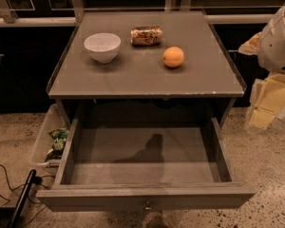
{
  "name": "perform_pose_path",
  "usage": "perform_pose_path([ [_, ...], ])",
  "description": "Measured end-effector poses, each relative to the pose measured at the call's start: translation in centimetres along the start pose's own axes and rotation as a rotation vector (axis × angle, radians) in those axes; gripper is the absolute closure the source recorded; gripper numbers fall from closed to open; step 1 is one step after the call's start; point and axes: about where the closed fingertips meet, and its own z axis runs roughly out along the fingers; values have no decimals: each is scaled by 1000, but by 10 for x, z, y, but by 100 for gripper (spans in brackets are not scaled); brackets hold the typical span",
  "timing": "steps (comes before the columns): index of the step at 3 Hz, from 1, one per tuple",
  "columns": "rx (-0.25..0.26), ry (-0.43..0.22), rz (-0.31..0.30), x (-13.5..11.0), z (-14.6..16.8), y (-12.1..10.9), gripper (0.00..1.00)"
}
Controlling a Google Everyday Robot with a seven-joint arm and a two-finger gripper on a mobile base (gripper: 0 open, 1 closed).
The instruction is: Close top drawer
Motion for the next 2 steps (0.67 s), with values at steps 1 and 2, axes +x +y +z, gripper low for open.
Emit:
perform_pose_path([
  [1,-65,-25,28,14,38,23,18],
  [2,-139,-69,43,31,83,68,42],
])
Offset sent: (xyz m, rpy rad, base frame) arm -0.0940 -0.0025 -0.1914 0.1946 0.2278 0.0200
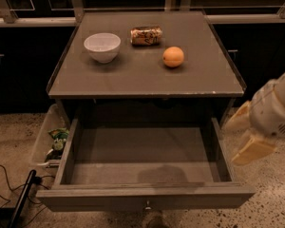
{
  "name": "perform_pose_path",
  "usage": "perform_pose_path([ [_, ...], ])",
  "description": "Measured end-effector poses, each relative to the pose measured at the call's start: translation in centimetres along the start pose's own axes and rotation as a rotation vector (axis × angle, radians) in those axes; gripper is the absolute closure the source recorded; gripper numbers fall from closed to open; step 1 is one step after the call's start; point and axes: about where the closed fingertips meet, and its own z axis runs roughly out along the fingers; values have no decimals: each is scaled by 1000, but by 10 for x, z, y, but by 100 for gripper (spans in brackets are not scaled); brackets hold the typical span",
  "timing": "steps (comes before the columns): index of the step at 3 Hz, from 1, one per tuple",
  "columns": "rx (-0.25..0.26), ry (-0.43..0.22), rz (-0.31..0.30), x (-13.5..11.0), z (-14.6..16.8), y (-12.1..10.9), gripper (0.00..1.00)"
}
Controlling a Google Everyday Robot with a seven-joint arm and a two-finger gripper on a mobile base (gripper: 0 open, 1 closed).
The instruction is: Close top drawer
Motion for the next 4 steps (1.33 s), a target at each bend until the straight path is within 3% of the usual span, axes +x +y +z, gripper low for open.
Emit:
perform_pose_path([
  [1,-52,-64,-3,16,41,50,65],
  [2,-103,-56,6,29,61,72,88],
  [3,-103,-56,6,29,61,72,100],
  [4,-135,-113,42,34,101,87,100],
])
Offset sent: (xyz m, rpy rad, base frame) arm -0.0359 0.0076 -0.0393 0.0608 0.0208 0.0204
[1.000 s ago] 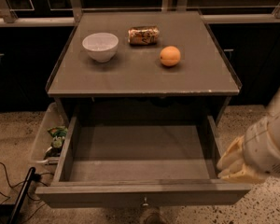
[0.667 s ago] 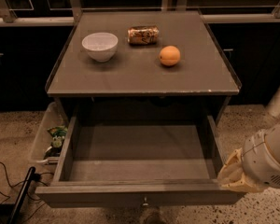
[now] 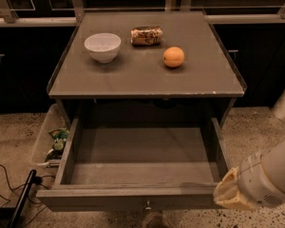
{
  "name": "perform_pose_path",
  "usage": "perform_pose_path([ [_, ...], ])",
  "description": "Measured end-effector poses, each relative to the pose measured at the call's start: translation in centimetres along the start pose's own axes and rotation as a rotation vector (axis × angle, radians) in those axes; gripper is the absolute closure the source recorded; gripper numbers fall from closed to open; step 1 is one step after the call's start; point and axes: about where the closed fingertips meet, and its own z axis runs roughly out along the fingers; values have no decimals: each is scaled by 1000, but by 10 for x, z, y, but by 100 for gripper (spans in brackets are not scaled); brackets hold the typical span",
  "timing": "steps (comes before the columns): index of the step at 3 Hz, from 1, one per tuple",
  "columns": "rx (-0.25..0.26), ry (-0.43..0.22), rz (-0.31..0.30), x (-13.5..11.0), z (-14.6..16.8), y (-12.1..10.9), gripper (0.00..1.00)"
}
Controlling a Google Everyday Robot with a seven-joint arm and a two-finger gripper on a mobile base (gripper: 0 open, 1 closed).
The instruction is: Close top drawer
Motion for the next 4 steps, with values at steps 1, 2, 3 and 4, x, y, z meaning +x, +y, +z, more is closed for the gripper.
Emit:
perform_pose_path([
  [1,-23,-101,31,18,64,11,100],
  [2,8,-178,20,24,100,-1,100],
  [3,18,-184,13,26,104,-5,81],
  [4,18,-184,13,26,104,-5,58],
])
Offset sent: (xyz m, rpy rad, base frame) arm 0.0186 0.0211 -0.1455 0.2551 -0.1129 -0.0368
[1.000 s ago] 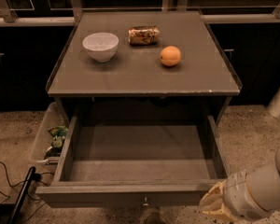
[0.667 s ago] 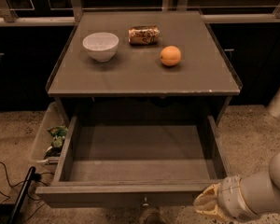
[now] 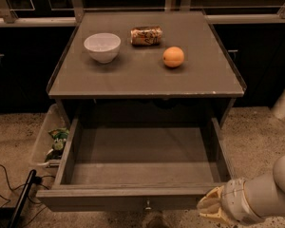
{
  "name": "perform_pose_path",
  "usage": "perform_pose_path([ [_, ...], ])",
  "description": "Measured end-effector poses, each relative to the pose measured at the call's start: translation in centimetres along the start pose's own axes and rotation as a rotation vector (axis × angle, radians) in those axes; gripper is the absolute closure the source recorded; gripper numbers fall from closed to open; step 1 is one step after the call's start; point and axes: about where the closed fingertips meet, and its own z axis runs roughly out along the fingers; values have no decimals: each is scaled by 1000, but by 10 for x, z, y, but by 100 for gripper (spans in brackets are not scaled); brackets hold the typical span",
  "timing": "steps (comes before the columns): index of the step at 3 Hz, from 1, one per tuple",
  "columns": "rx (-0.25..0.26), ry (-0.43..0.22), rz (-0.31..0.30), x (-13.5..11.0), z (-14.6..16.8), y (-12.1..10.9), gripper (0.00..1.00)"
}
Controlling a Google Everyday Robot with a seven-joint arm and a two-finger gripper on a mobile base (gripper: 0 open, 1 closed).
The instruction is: Close top drawer
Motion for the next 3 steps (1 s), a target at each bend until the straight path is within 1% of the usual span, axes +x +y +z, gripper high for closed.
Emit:
perform_pose_path([
  [1,0,0,0,0,0,0,35],
  [2,-12,-13,3,0,0,-5,12],
  [3,7,-20,-8,-3,0,-20,0],
])
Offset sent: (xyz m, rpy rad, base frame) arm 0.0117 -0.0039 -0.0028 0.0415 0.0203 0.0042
